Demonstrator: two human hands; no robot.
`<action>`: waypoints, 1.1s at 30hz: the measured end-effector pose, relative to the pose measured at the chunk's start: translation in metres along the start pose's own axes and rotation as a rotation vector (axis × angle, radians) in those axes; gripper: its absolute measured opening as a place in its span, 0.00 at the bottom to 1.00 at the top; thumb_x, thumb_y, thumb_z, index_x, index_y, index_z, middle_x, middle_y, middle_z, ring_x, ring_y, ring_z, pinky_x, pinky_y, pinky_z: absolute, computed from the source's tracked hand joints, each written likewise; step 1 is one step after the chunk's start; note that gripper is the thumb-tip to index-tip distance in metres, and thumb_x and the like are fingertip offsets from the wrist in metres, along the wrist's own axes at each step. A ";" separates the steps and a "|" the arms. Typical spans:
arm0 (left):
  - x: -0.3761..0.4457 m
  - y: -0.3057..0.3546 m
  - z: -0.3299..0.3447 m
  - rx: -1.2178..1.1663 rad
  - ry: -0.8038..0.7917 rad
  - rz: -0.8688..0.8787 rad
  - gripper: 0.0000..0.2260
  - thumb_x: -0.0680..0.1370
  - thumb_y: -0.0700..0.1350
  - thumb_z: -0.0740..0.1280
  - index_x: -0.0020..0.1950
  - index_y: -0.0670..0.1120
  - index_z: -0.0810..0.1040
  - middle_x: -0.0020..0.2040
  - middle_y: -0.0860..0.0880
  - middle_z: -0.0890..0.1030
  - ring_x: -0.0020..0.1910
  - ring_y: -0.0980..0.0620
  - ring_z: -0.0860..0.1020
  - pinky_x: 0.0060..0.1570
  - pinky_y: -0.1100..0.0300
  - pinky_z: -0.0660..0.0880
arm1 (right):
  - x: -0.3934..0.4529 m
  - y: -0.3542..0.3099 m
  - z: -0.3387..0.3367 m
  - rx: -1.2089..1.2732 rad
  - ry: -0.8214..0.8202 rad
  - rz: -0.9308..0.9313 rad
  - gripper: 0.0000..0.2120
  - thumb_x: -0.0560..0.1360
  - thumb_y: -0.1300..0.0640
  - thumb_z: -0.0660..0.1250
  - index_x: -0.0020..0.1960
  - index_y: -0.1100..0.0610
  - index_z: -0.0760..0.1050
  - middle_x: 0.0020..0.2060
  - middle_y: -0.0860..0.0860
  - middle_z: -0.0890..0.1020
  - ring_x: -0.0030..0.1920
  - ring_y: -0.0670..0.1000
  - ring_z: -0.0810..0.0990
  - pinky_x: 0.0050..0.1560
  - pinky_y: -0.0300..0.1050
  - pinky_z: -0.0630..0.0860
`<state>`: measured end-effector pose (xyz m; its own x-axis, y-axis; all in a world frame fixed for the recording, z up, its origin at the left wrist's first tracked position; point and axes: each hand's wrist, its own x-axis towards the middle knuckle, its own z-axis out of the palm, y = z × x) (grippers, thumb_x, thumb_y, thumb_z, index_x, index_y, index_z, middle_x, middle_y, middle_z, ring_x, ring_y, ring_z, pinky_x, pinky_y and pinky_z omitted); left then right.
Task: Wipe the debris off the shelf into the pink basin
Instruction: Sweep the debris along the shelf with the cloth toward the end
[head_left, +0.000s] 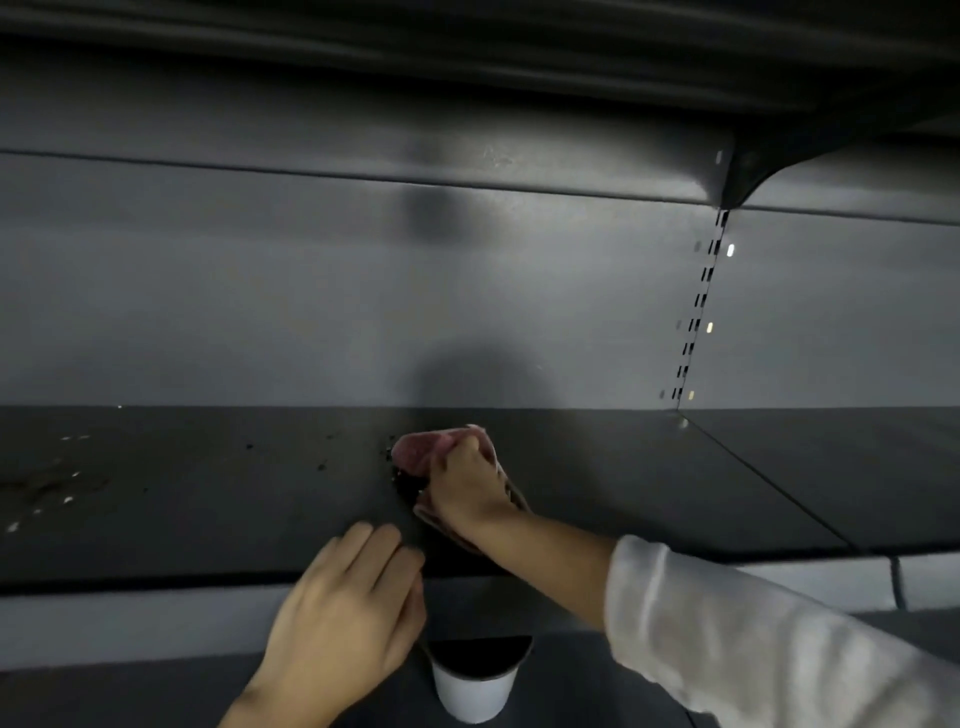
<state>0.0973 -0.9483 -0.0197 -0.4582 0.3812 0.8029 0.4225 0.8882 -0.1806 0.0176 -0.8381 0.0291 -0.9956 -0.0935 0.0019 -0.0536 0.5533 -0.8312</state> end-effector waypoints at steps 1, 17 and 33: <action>0.000 -0.002 -0.001 0.006 0.000 0.004 0.12 0.70 0.41 0.59 0.32 0.41 0.80 0.29 0.45 0.76 0.34 0.49 0.64 0.32 0.57 0.64 | 0.000 -0.004 -0.006 0.061 -0.019 -0.022 0.08 0.78 0.59 0.55 0.53 0.62 0.70 0.52 0.55 0.78 0.57 0.48 0.75 0.56 0.30 0.72; -0.011 -0.011 -0.001 0.148 0.075 -0.163 0.13 0.69 0.41 0.58 0.25 0.43 0.74 0.27 0.45 0.74 0.34 0.50 0.63 0.33 0.60 0.64 | 0.126 0.073 -0.079 -0.177 0.192 0.021 0.14 0.74 0.48 0.59 0.51 0.56 0.77 0.50 0.55 0.82 0.48 0.57 0.81 0.54 0.49 0.77; -0.024 -0.030 -0.015 0.133 0.035 -0.107 0.15 0.78 0.44 0.50 0.38 0.43 0.73 0.30 0.42 0.76 0.35 0.48 0.63 0.34 0.58 0.60 | 0.101 0.021 -0.068 0.099 -0.013 -0.286 0.15 0.72 0.48 0.66 0.47 0.60 0.80 0.47 0.56 0.85 0.48 0.50 0.81 0.51 0.49 0.77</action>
<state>0.1073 -0.9880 -0.0248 -0.4665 0.2760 0.8403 0.2643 0.9502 -0.1654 -0.0894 -0.7795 0.0493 -0.9400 -0.2448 0.2377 -0.3237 0.4195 -0.8481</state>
